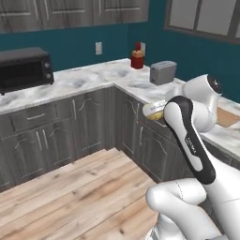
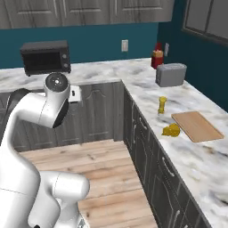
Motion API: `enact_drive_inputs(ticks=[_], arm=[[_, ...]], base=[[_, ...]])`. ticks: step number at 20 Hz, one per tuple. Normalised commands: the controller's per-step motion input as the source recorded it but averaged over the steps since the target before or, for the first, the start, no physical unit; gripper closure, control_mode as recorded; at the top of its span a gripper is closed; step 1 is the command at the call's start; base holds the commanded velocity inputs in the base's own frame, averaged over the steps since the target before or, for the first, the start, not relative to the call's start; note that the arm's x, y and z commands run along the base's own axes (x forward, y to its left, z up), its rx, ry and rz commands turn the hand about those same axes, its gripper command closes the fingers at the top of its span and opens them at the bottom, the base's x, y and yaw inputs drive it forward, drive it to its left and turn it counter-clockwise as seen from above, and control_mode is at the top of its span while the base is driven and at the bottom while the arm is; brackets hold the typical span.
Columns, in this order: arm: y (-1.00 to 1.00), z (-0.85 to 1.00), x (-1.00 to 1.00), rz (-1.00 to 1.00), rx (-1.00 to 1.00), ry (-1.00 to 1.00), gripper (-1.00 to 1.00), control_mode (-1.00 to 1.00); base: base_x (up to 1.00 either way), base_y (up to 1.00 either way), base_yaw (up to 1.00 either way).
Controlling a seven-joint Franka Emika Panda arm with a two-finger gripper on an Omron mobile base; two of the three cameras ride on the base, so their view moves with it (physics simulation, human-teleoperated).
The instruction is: Retrieve the reheated potato from the microwave, then place the potato, cheese, and condiment on the cutting board.
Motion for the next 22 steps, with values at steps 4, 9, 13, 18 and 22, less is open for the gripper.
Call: enact_drive_inputs(ticks=[4, 9, 13, 18, 22], arm=[[0.00, 0.00, 0.00, 0.00, 0.00, 0.00, 1.00, 1.00], [0.00, 0.00, 0.00, 0.00, 0.00, 0.00, 1.00, 1.00], [0.00, 0.00, 0.00, 0.00, 0.00, 0.00, 1.00, 1.00], [0.00, 0.00, 0.00, 0.00, 0.00, 0.00, 1.00, 1.00], [0.00, 0.00, 0.00, 0.00, 0.00, 0.00, 1.00, 1.00]], base=[[0.47, -0.11, -0.42], [0.40, -0.10, -0.49], [0.38, -0.09, -0.52], [0.39, -0.10, -0.51], [0.42, -0.10, -0.48]])
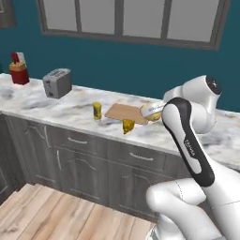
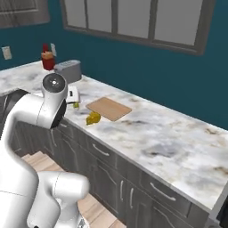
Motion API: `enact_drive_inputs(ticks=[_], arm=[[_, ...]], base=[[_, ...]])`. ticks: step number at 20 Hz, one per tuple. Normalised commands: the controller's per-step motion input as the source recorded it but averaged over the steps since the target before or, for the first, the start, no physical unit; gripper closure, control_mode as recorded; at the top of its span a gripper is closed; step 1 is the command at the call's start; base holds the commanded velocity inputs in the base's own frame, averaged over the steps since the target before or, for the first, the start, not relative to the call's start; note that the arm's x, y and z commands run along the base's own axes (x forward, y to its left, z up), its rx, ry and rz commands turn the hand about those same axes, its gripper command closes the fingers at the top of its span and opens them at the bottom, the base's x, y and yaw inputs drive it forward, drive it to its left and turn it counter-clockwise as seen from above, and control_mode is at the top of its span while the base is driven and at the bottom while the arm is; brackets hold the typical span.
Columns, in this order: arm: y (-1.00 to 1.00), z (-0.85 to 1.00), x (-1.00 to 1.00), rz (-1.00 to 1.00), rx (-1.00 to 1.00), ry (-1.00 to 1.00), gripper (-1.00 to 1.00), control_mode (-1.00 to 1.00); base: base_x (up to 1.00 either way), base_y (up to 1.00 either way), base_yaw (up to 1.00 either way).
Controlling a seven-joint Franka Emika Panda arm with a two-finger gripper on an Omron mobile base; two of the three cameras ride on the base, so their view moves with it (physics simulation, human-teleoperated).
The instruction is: Retrieve the reheated potato from the microwave, then place the potato, cheese, and condiment on the cutting board.
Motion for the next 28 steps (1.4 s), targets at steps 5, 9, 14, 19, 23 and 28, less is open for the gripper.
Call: enact_drive_inputs(ticks=[5, 9, 14, 19, 23, 28], arm=[[0.00, 0.00, 0.00, 0.00, 0.00, 0.00, 1.00, 1.00], [0.00, 0.00, 0.00, 0.00, 0.00, 0.00, 1.00, 1.00], [0.00, 0.00, 0.00, 0.00, 0.00, 0.00, 1.00, 1.00], [0.00, 0.00, 0.00, 0.00, 0.00, 0.00, 1.00, 1.00], [0.00, 0.00, 0.00, 0.00, 0.00, 0.00, 1.00, 1.00], [0.00, 0.00, 0.00, 0.00, 0.00, 0.00, 1.00, 1.00]], base=[[0.55, -0.06, -0.35], [0.72, 0.04, -0.25], [0.62, 0.26, -0.41], [0.22, 0.43, -0.57], [0.05, 0.52, -0.49], [-0.01, 0.66, -0.32]])
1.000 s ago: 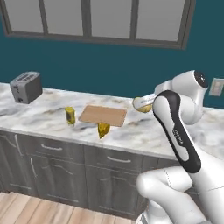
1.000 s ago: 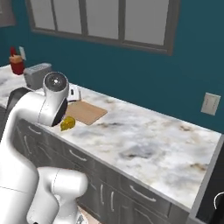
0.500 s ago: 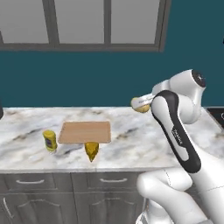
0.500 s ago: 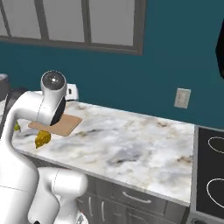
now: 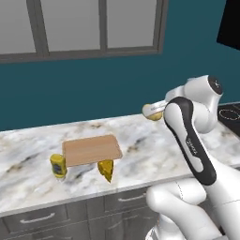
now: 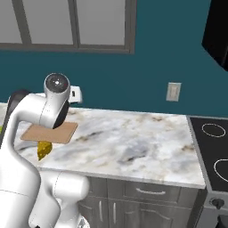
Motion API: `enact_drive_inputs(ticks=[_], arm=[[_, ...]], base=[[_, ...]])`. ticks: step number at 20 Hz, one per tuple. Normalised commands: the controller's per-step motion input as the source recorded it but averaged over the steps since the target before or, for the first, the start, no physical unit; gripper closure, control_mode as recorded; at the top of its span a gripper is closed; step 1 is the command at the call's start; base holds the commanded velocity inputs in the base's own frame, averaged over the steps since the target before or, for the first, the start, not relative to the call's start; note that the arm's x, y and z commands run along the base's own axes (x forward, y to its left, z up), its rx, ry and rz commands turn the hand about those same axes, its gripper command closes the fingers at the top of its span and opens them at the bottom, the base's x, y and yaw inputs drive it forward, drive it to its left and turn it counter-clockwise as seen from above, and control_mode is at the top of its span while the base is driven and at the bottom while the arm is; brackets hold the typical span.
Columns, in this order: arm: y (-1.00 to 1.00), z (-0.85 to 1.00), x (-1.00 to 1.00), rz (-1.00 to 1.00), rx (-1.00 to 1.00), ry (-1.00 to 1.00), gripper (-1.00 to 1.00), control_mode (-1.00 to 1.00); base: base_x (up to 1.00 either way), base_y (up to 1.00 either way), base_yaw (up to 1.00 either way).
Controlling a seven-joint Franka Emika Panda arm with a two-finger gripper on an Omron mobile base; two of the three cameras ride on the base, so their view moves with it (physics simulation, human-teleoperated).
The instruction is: Retrieve the reheated potato from the microwave, then place the potato, cheese, and condiment on the cutting board.
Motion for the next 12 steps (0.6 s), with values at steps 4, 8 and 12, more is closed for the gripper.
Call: enact_drive_inputs(ticks=[4, 8, 12], arm=[[0.00, 0.00, 0.00, 0.00, 0.00, 0.00, 1.00, 1.00], [0.00, 0.00, 0.00, 0.00, 0.00, 0.00, 1.00, 1.00], [0.00, 0.00, 0.00, 0.00, 0.00, 0.00, 1.00, 1.00]], base=[[-0.23, 0.72, -0.17], [-0.15, 0.53, -0.06], [0.10, 0.32, -0.07]])
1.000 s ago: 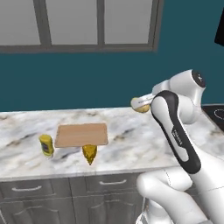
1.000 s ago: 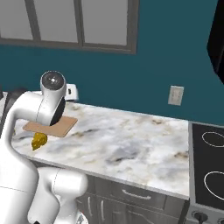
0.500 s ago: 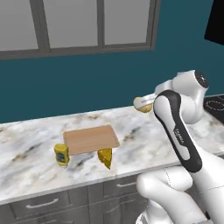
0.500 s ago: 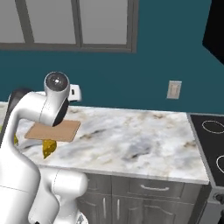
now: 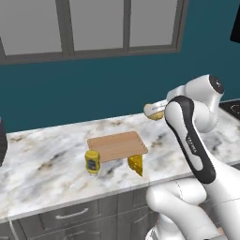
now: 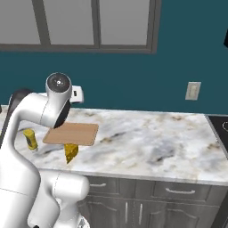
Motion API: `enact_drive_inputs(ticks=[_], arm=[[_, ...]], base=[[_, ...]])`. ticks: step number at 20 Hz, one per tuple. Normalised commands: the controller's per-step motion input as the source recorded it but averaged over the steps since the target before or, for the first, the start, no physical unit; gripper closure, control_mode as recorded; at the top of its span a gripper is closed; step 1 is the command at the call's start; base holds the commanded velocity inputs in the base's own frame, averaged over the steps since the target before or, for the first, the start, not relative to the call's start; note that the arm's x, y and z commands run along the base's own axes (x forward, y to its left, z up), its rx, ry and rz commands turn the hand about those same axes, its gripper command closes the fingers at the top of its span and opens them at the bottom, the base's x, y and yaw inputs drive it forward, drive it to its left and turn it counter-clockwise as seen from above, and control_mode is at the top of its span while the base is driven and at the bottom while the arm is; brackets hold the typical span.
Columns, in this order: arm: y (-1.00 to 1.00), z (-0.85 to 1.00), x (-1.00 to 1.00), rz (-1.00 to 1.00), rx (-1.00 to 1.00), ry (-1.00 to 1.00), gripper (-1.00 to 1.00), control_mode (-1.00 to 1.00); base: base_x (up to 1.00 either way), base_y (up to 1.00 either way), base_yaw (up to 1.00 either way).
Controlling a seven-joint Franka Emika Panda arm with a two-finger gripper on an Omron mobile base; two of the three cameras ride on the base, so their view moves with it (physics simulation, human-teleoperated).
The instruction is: Retrieve the reheated potato from the microwave, then place the potato, cheese, and condiment on the cutting board.
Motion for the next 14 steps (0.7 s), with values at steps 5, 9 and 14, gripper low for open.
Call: enact_drive_inputs(ticks=[5, 9, 14], arm=[[0.00, 0.00, 0.00, 0.00, 0.00, 0.00, 1.00, 1.00], [0.00, 0.00, 0.00, 0.00, 0.00, 0.00, 1.00, 1.00], [0.00, 0.00, 0.00, 0.00, 0.00, 0.00, 1.00, 1.00]], base=[[0.05, 0.27, -0.01], [-0.30, 0.36, 0.11], [-0.16, 0.31, 0.16]])
